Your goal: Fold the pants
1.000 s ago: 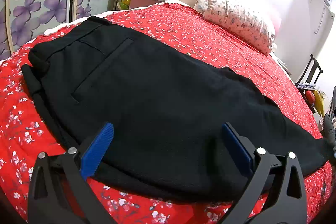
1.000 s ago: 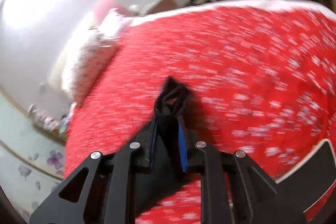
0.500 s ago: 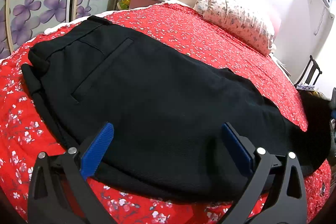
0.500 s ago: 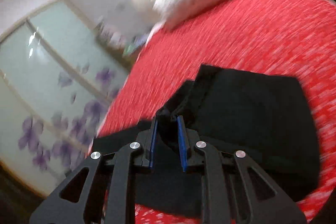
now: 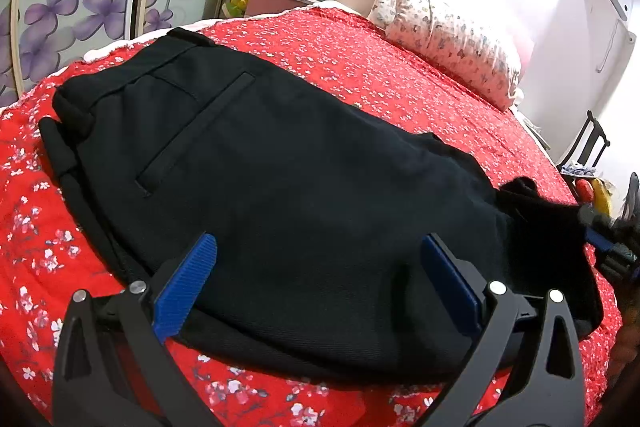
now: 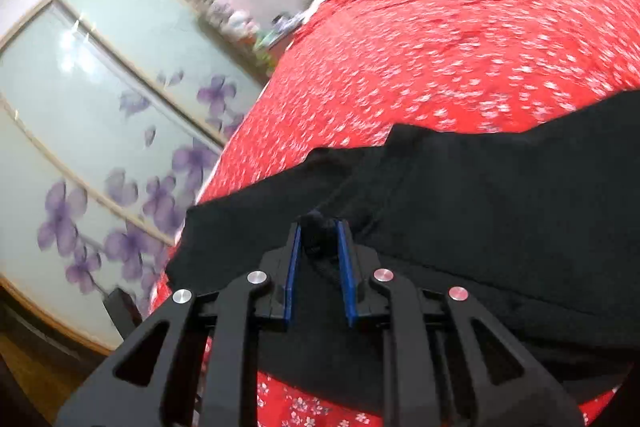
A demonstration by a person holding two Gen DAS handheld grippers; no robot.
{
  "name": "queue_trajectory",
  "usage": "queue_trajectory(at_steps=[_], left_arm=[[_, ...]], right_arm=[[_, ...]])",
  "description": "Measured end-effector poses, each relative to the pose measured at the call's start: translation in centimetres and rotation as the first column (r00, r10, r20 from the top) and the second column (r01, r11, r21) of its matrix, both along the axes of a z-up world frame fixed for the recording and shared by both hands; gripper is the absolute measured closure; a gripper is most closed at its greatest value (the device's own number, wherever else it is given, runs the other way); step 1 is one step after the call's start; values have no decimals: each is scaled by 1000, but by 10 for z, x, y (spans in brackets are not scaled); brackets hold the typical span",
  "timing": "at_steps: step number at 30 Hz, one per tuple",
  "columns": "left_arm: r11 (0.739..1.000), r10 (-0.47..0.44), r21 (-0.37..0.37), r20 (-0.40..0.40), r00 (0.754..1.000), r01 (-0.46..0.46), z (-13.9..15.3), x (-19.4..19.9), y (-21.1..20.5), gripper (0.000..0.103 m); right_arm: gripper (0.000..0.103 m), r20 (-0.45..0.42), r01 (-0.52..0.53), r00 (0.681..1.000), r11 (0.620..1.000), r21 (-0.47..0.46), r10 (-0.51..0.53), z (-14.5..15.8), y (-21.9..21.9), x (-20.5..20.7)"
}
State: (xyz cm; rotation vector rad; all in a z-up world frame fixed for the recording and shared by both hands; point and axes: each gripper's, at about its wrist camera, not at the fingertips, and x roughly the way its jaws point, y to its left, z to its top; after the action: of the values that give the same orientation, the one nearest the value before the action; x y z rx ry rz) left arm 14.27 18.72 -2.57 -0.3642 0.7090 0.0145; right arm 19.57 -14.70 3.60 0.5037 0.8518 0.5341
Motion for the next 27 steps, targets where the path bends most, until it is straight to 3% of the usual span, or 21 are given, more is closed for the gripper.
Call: queue_trajectory(at_steps=[2, 8, 11, 13, 14, 16, 19, 20, 22, 27], left_arm=[[1000, 0, 0, 0, 1000, 0, 0, 0, 0, 2], [1000, 0, 1, 0, 1000, 0, 0, -1, 0, 2], [1000, 0, 1, 0, 1000, 0, 0, -1, 0, 2], [1000, 0, 3, -1, 1000, 0, 0, -1, 0, 2], [1000, 1, 5, -1, 1000, -1, 0, -1, 0, 2], [1000, 2, 20, -7, 1000, -2, 1, -1, -2, 2], [1000, -3, 26, 4, 1000, 3, 6, -5, -2, 2], [1000, -3, 18, 10, 1000, 3, 9, -8, -1, 2], [1000, -8, -11, 11, 1000, 8, 16, -15, 3, 2], [992, -25, -125, -20, 999, 22, 33, -29, 41, 2]], right_arm=[[84, -74, -64, 996, 993, -100, 57, -21, 20, 0], [84, -49, -66, 997, 995, -75, 63, -21, 31, -6], [81, -75, -128, 991, 959, -253, 113, -33, 53, -5], [66, -94, -150, 987, 950, -276, 128, -43, 55, -12], [60, -89, -150, 987, 953, -263, 131, -42, 54, -16], [29, -91, -157, 986, 961, -226, 139, -33, 53, -19], [16, -26, -102, 995, 984, -144, 99, -16, 42, -24], [15, -44, -91, 995, 985, -145, 85, -21, 40, -22], [19, -166, -133, 981, 976, -171, 104, -45, 41, -14], [19, -29, -108, 994, 994, -18, 107, -20, 0, -48]])
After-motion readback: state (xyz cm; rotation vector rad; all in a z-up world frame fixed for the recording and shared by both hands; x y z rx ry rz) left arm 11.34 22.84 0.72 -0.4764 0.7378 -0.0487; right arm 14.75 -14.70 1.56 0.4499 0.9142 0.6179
